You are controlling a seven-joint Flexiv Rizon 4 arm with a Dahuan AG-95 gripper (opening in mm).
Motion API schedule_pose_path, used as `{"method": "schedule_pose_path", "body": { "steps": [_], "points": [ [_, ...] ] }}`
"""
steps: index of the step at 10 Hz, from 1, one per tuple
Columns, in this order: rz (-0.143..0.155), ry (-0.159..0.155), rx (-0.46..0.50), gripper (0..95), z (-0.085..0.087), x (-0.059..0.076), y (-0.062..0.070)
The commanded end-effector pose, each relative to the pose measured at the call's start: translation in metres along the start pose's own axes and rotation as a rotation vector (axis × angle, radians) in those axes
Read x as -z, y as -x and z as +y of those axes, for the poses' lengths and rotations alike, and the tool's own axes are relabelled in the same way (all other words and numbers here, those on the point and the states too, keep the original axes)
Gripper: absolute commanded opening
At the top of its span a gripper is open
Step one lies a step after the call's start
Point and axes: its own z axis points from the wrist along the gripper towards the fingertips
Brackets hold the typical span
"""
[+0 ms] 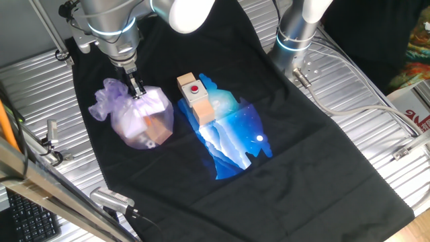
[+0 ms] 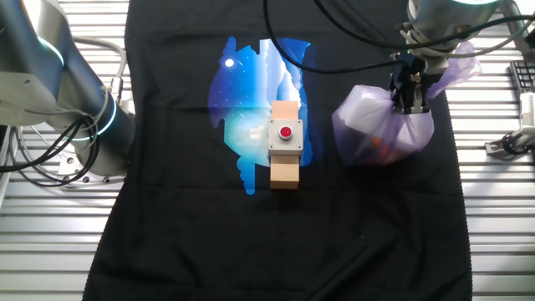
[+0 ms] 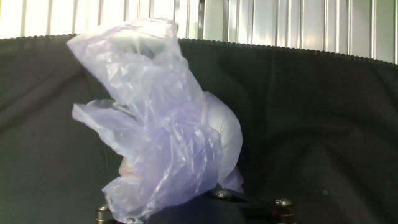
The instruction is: Pick up a bag of things
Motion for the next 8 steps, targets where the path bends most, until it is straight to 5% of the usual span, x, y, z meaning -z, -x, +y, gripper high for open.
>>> {"method": "schedule_pose_path", "body": {
  "steps": [1, 8],
  "points": [
    [0.002, 0.004, 0.005, 0.0, 0.0021, 0.0044, -0.0021],
    [0.007, 0.005, -0.002, 0.0, 0.0069, 0.0125, -0.0033]
  ]
}}
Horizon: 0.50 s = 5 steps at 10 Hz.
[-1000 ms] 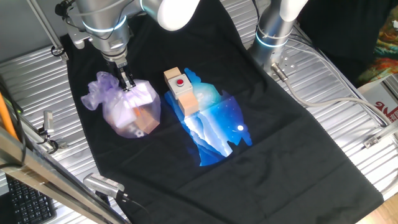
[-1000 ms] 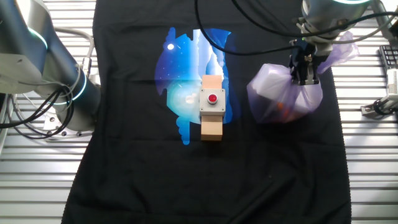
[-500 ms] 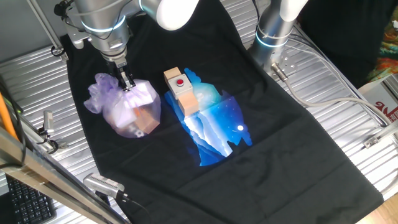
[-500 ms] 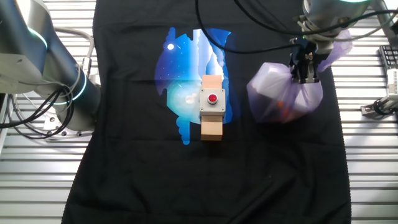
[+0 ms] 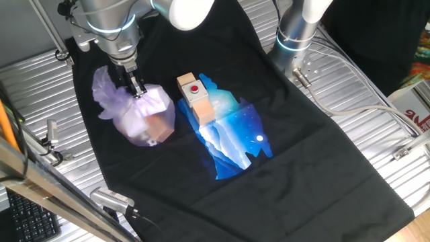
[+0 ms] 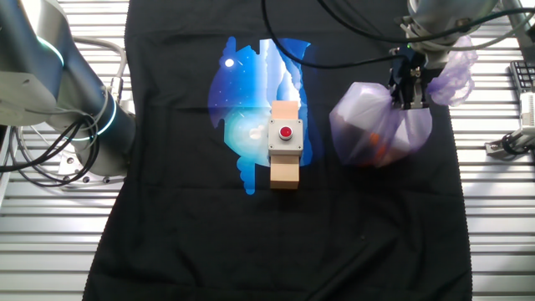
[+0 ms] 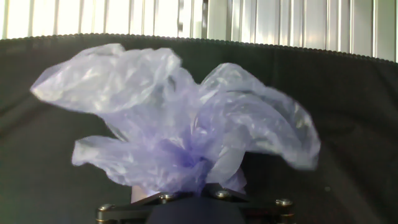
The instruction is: Pick up a bag of things
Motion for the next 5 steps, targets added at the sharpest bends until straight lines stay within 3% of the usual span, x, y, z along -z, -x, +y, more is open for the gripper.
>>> {"method": "schedule_pose_path", "body": {
  "steps": [1, 5],
  "points": [
    [-0.001, -0.001, -0.002, 0.0, 0.0003, 0.0012, -0.0005],
    [0.001, -0.003, -0.009, 0.0, 0.0041, 0.0064, 0.0]
  ]
}}
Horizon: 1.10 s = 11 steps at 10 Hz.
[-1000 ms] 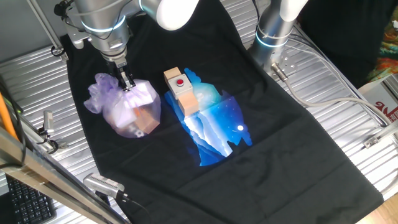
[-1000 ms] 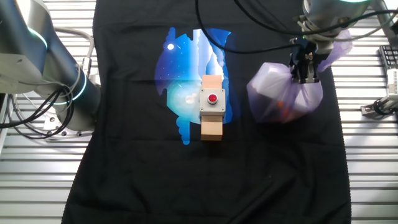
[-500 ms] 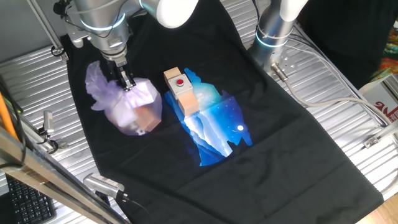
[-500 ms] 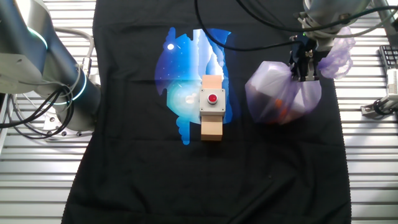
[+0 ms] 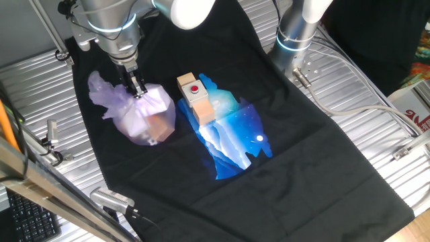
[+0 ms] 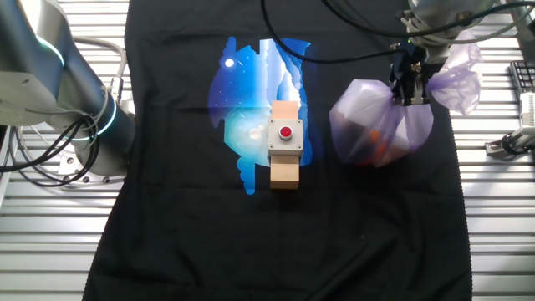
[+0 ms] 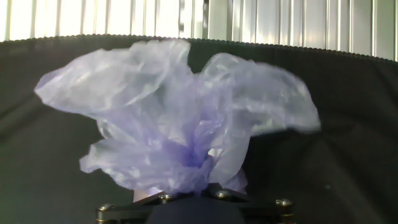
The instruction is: Pick up a bag of things
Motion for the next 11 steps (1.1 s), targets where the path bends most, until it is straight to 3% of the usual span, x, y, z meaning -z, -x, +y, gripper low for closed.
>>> {"method": "schedule_pose_path", "body": {
  "steps": [1, 11],
  "points": [
    [-0.001, -0.001, -0.002, 0.0, 0.001, 0.001, 0.0],
    [-0.001, -0.003, -0.015, 0.0, 0.009, 0.016, -0.003]
  ]
}}
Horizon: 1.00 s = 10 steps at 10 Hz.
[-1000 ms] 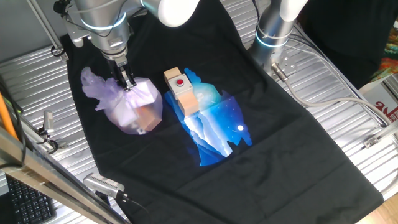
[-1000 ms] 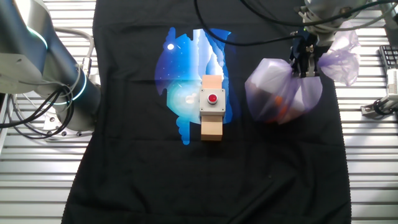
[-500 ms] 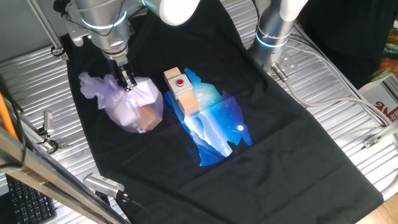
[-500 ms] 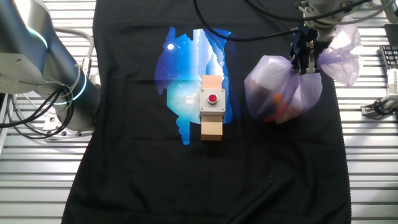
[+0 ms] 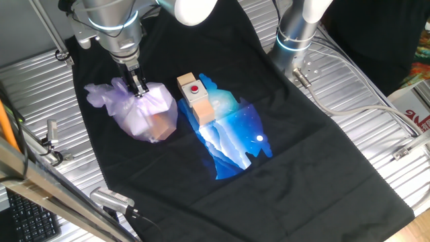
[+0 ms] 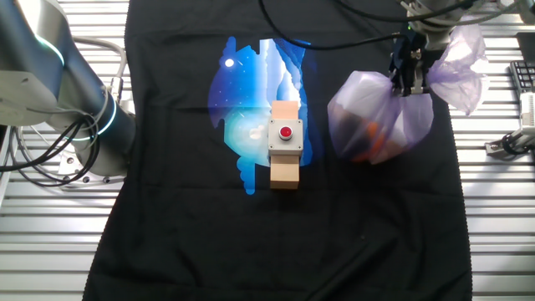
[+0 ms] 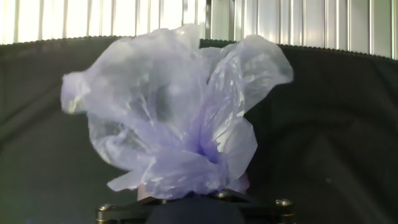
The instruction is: Pick up a bag of things
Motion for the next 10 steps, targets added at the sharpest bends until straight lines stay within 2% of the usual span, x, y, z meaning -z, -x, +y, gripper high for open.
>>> {"method": "schedule_pose_path", "body": {
  "steps": [1, 10],
  "points": [
    [0.0, -0.001, 0.0, 0.0, 0.001, 0.002, 0.0],
    [0.001, 0.0, -0.001, 0.0, 0.0, 0.018, -0.002]
  ]
}}
